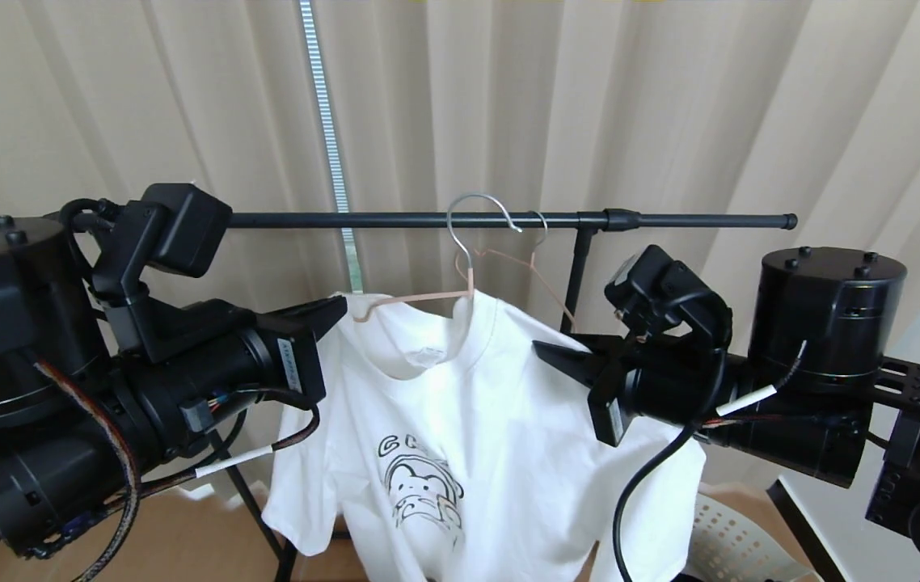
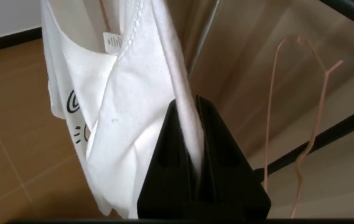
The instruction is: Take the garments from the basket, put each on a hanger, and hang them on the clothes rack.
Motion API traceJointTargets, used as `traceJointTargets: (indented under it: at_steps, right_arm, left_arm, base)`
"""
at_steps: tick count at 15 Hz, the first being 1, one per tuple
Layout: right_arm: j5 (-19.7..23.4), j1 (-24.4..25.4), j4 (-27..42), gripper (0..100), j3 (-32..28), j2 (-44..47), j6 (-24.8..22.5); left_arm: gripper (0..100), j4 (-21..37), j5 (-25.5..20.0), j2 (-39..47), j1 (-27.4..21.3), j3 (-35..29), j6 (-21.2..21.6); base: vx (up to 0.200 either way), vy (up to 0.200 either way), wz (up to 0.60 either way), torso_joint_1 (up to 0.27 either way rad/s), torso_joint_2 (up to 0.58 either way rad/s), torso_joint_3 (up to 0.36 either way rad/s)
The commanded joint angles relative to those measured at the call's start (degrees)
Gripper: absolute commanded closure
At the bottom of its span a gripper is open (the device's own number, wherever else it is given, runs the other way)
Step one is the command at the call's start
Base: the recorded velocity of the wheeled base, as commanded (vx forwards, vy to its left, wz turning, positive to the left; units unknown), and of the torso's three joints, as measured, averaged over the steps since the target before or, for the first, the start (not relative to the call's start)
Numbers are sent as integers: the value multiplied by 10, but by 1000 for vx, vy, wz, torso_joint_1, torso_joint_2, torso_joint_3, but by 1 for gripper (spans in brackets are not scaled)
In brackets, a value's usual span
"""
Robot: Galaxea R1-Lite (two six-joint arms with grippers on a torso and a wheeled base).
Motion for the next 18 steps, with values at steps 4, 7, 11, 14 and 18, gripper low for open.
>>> traceJointTargets:
  at_steps: [4,7,11,14,18]
  right_arm:
    - [106,-19,86,100,17,-79,-32]
    - [135,-18,86,100,23,-78,-32]
    - [115,-20,79,100,16,-57,-34]
    - [50,-28,79,100,-4,-52,-32]
    - [50,-47,85,100,-2,-68,-39]
  left_arm:
    - [100,-1,-20,-10,79,-22,22]
    - [100,0,-32,-7,78,-35,22]
    - [100,0,-54,-11,71,-31,23]
    - [100,0,-71,-26,69,-2,35]
    - [100,0,-75,-22,80,29,68]
  base:
    - [0,0,0,0,0,0]
    - [0,0,0,0,0,0]
    - [0,0,0,0,0,0]
    - [0,0,0,0,0,0]
    - [0,0,0,0,0,0]
